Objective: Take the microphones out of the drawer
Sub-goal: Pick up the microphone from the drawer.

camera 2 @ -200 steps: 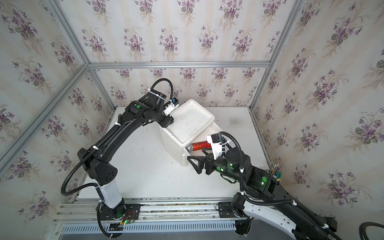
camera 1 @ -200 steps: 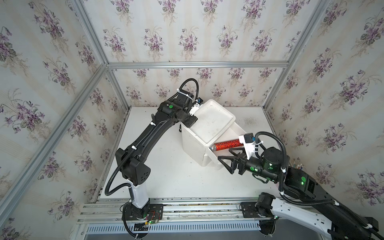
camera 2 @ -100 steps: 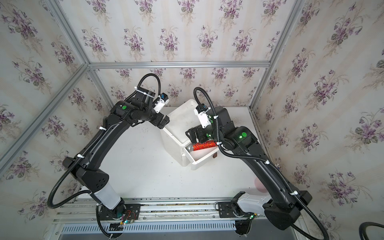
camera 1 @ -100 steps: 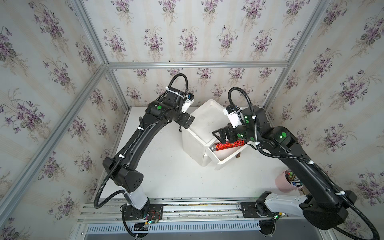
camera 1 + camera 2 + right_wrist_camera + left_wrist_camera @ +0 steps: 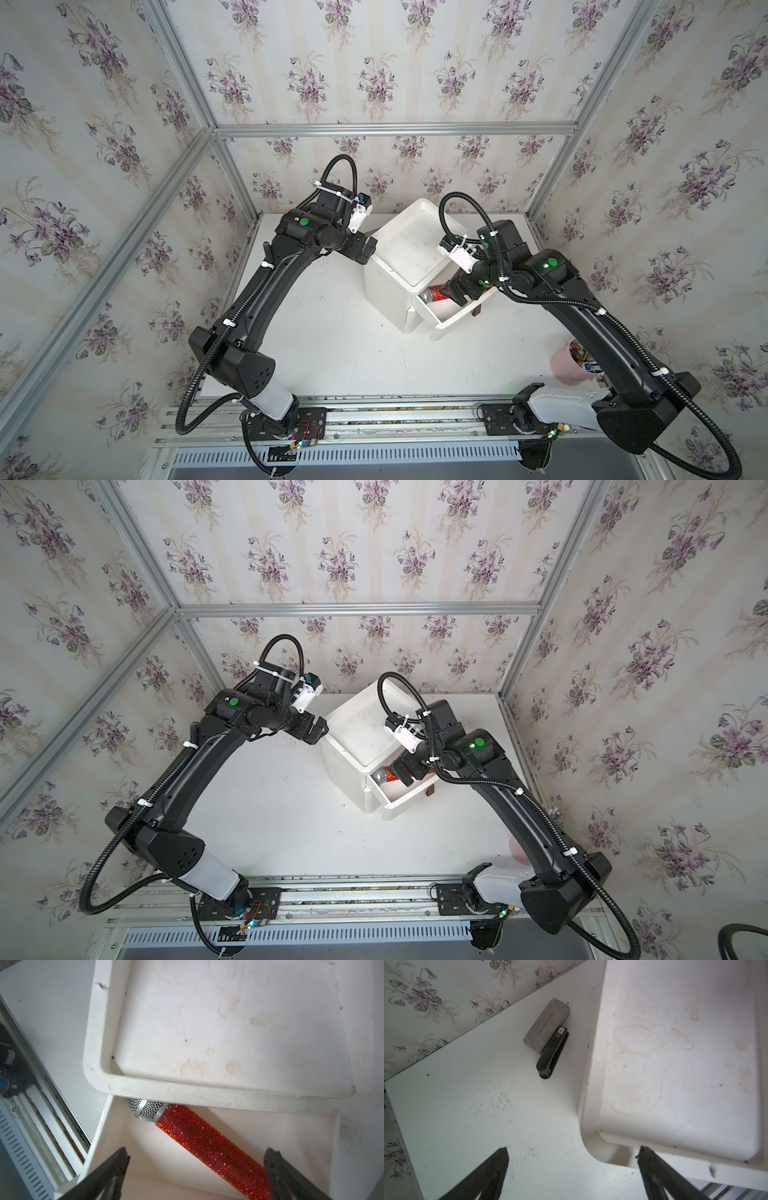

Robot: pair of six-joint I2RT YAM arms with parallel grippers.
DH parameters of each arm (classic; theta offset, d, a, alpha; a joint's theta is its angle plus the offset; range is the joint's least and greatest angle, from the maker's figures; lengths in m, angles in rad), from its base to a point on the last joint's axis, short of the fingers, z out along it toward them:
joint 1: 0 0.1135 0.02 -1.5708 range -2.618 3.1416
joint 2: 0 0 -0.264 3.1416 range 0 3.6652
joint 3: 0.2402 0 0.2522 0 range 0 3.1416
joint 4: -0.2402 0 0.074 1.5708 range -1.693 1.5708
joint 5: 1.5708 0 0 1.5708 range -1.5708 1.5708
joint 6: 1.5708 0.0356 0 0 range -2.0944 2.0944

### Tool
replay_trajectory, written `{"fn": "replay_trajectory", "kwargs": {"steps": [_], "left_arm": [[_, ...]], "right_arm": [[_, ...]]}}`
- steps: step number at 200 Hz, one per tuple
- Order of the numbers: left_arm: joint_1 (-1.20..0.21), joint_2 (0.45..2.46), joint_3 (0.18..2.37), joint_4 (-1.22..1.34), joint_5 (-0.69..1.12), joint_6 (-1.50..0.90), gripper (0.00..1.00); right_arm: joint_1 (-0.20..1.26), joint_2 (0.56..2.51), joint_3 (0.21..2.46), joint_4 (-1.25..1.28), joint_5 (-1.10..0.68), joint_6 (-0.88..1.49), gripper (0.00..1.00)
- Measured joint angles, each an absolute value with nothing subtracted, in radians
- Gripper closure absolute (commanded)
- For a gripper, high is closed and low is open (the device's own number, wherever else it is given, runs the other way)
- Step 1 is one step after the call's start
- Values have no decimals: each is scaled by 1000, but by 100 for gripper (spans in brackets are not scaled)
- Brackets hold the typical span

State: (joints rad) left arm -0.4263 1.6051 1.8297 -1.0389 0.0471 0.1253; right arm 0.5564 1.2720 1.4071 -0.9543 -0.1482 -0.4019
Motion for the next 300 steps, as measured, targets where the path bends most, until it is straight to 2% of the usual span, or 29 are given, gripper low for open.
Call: {"fn": "replay_trajectory", "kwargs": {"steps": [65, 85, 126, 162, 173, 199, 205, 241, 247, 263, 300], "left_arm": [[-410, 1579, 1789, -1025, 69, 114, 1], [-399, 1577, 1789, -1023, 77, 108, 1], [-386, 1557, 1778, -1010, 80, 103, 1], [-364, 1555, 1775, -999, 87, 101, 1], [-358, 1554, 1771, -996, 88, 100, 1], [-345, 1554, 1766, -994, 106, 96, 1], [-341, 1554, 1766, -992, 109, 95, 1], [-328, 1553, 1766, -986, 126, 89, 1], [-327, 1554, 1766, -985, 126, 88, 1], [-325, 1554, 1766, -983, 131, 86, 1], [-321, 1555, 1766, -981, 141, 84, 1]], "right_arm": [[556, 1259, 1254, -877, -121, -563, 0], [556, 1309, 1257, -843, -121, -586, 5], [556, 1417, 1293, -850, -122, -628, 20], [556, 1468, 1325, -877, -123, -650, 38], [555, 1470, 1325, -871, -120, -665, 49], [570, 1444, 1298, -812, -93, -743, 84], [579, 1428, 1281, -795, -87, -738, 89], [610, 1307, 1146, -675, 78, -802, 92], [617, 1287, 1132, -662, 105, -818, 96], [624, 1241, 1104, -627, 113, -874, 100], [644, 1117, 987, -538, 108, -1032, 100]]}}
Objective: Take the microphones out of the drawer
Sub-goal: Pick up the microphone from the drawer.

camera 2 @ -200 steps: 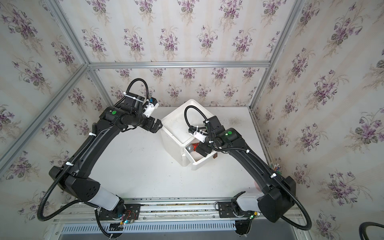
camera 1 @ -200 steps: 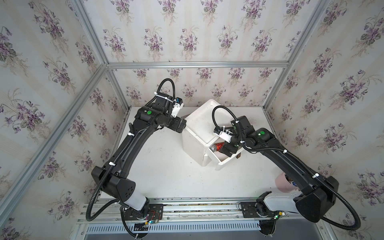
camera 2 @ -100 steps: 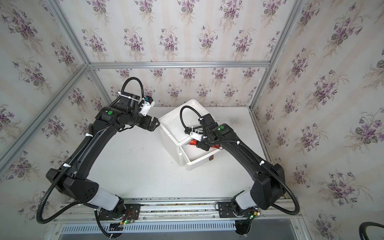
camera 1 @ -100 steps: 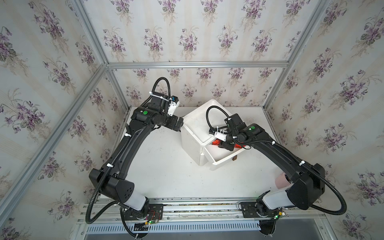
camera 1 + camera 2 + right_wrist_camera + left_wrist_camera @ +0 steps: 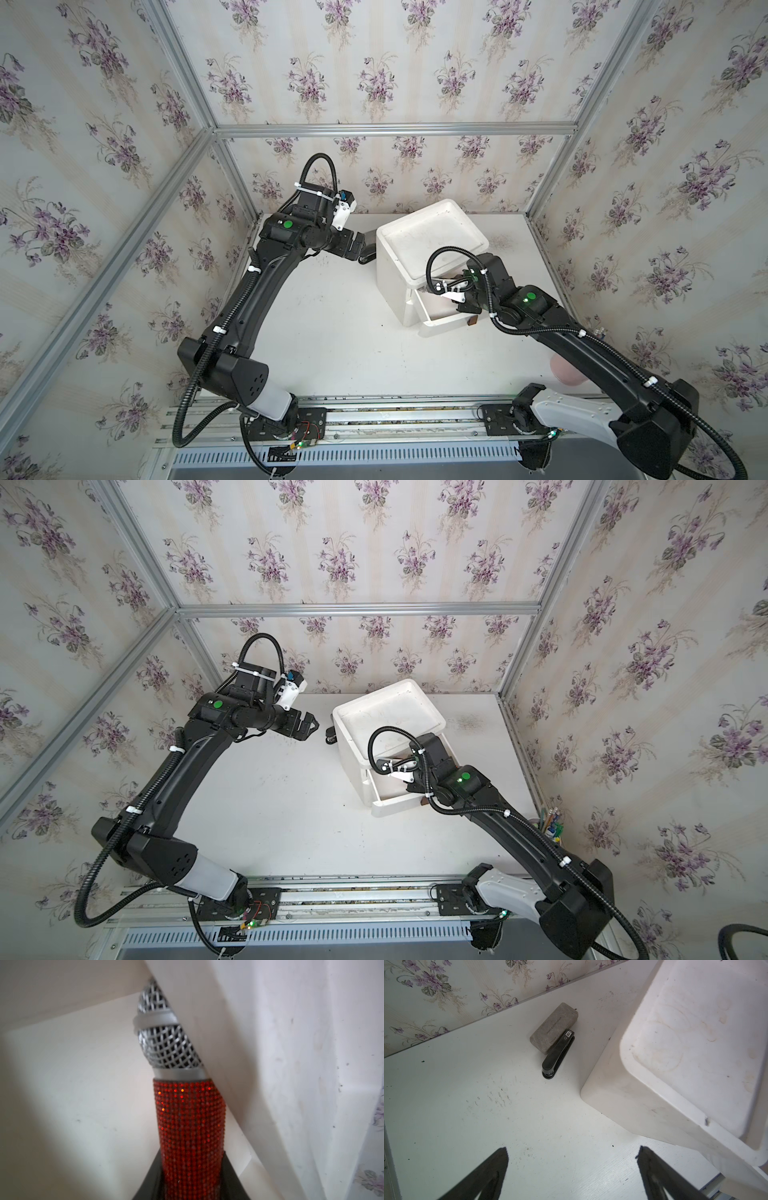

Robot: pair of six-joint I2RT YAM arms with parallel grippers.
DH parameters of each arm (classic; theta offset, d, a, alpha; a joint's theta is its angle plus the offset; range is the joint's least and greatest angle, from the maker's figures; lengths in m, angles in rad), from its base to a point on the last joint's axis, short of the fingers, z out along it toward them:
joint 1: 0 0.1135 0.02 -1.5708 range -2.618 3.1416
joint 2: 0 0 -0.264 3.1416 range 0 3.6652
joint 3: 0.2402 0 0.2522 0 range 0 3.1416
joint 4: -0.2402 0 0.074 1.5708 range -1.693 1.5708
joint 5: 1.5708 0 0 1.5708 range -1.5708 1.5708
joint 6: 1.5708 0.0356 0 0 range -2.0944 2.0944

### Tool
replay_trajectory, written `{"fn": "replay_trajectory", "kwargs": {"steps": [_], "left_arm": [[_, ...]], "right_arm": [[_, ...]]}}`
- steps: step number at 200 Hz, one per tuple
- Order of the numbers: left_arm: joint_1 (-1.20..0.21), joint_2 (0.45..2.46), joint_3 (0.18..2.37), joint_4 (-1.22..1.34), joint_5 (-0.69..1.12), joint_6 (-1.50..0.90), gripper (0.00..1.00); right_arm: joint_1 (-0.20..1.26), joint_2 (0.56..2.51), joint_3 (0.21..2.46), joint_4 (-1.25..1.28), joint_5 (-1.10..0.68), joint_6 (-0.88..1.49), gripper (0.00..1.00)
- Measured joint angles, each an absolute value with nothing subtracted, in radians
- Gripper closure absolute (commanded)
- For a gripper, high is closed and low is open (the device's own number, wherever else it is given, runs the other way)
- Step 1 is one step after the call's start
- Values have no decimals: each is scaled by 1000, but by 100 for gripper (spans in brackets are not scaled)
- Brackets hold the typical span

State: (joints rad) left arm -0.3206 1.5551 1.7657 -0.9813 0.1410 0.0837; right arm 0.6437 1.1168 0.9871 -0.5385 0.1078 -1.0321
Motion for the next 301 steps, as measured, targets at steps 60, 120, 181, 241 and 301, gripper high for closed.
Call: {"fn": "replay_trajectory", "kwargs": {"steps": [60, 120, 181, 241, 301], "left_arm": [[-320, 1557, 1766, -979, 159, 76, 1], [-318, 1555, 1766, -979, 162, 70, 1], [-309, 1555, 1766, -978, 185, 66, 1], [-308, 1559, 1766, -975, 192, 62, 1], [-303, 1558, 1768, -973, 200, 59, 1]], "right_arm": [[651, 1108, 980, -524, 75, -1208, 100], [654, 1134, 1130, -739, 60, -1291, 100], [682, 1127, 1195, -848, 103, -1347, 100], [809, 1111, 1136, -812, 347, -1341, 100], [841, 1081, 1141, -850, 503, -1316, 100]]}}
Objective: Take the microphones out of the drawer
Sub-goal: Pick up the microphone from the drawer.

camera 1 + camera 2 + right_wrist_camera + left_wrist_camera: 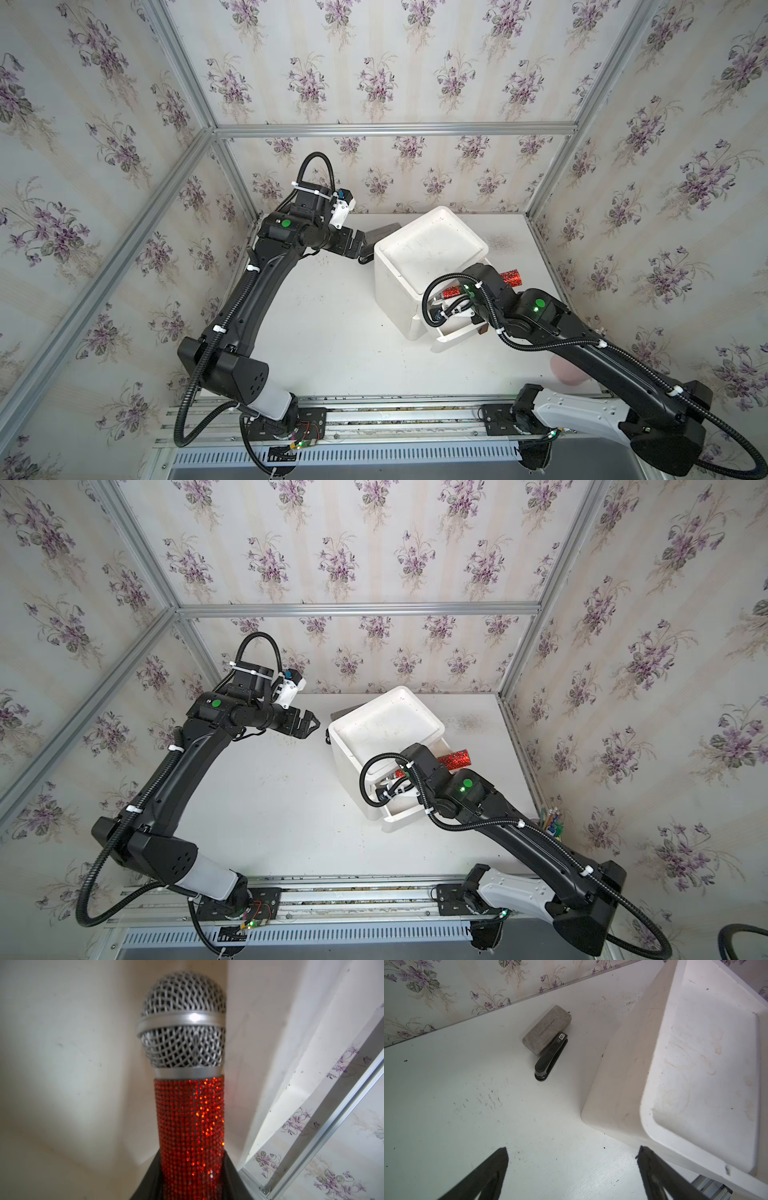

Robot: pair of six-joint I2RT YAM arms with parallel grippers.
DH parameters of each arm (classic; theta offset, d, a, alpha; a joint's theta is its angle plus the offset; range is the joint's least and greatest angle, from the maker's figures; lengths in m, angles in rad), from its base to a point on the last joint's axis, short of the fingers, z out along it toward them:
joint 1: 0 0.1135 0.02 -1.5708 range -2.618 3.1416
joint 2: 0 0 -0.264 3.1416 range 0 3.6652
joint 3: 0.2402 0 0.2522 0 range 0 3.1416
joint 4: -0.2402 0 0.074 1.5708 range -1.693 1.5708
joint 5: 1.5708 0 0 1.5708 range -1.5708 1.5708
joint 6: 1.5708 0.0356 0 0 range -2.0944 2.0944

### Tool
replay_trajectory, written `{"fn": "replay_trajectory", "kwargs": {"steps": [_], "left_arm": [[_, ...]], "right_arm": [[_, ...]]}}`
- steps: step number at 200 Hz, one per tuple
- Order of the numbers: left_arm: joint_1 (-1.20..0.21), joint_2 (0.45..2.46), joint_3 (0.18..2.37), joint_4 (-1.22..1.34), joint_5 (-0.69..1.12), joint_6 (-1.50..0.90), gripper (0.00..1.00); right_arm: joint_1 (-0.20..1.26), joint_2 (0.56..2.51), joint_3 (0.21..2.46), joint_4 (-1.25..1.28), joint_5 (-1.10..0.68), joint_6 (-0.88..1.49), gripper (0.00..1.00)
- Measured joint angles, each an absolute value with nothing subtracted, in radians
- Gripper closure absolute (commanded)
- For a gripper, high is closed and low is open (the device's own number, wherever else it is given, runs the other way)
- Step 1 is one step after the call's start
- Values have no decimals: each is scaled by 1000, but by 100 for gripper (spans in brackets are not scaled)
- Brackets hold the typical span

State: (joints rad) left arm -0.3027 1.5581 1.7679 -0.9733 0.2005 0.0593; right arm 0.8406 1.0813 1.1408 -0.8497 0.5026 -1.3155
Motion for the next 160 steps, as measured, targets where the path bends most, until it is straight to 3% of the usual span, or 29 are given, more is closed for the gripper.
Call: {"fn": "replay_trajectory", "kwargs": {"steps": [65, 129, 160], "left_arm": [[-303, 1556, 1768, -973, 204, 59, 1], [-303, 1555, 1768, -972, 204, 59, 1], [-303, 1555, 1768, -972, 204, 59, 1]], "right_arm": [[844, 1026, 1188, -898, 538, -1309, 100], [835, 1089, 1227, -926, 656, -1232, 100], [835, 1041, 1109, -883, 689, -1297, 100]]}}
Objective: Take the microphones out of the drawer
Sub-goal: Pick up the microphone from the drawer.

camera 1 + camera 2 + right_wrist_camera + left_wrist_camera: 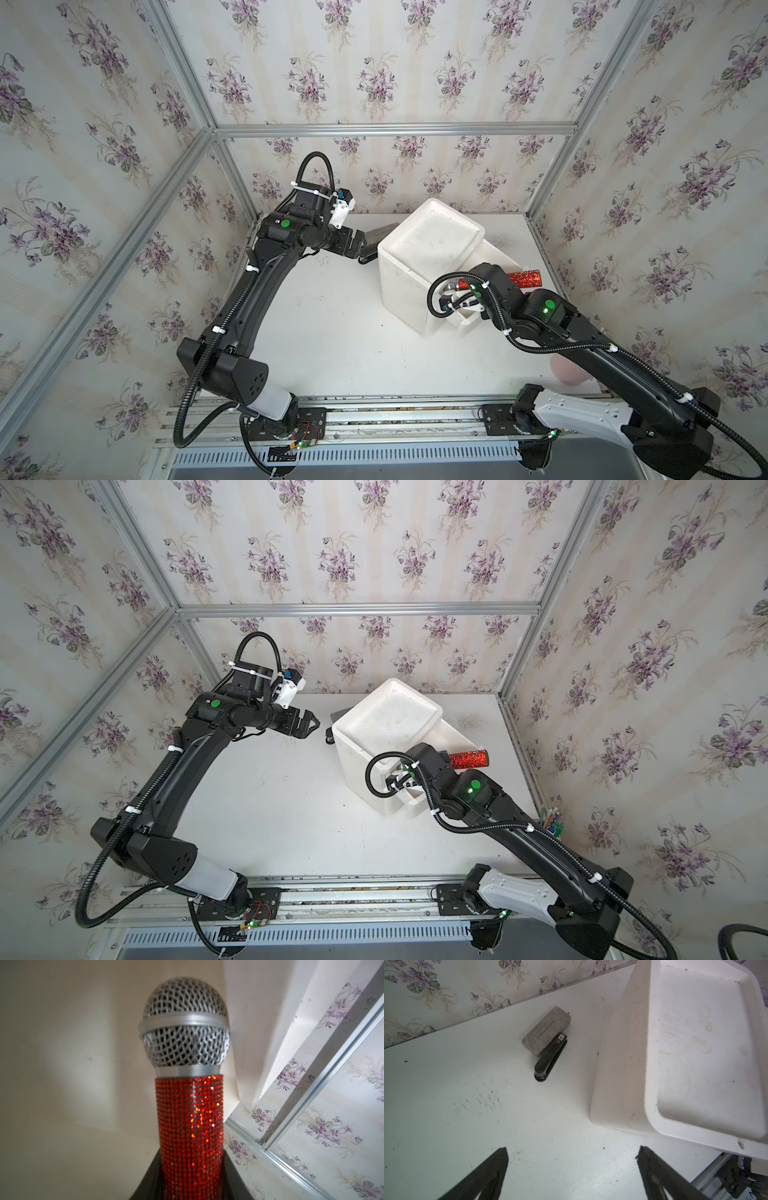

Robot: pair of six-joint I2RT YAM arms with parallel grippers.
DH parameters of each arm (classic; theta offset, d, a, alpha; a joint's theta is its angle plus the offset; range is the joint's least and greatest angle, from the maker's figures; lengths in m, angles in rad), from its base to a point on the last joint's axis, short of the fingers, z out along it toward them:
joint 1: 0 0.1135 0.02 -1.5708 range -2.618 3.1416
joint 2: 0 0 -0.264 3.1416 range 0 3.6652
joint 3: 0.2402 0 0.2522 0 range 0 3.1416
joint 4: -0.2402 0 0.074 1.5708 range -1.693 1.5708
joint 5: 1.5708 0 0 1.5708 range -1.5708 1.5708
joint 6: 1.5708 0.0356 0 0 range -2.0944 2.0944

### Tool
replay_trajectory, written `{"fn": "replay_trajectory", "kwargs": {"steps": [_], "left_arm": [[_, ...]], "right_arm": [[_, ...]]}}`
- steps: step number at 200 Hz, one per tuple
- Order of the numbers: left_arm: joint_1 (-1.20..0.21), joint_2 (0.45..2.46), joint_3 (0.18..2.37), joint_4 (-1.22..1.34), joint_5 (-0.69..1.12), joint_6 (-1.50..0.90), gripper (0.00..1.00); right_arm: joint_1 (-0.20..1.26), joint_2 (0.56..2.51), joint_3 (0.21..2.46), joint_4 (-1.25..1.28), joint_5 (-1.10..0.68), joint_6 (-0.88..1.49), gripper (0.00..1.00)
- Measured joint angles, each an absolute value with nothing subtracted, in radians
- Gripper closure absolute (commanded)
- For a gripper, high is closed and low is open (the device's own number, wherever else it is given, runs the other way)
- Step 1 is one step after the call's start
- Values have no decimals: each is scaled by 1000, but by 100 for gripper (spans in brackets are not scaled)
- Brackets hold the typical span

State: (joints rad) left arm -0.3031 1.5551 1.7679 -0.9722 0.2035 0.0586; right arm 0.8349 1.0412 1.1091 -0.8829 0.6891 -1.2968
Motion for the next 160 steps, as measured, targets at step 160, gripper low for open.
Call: {"fn": "replay_trajectory", "kwargs": {"steps": [160], "left_arm": [[-302, 1555, 1768, -964, 208, 51, 1]], "right_arm": [[550, 1041, 1097, -754, 658, -1520, 100]]}}
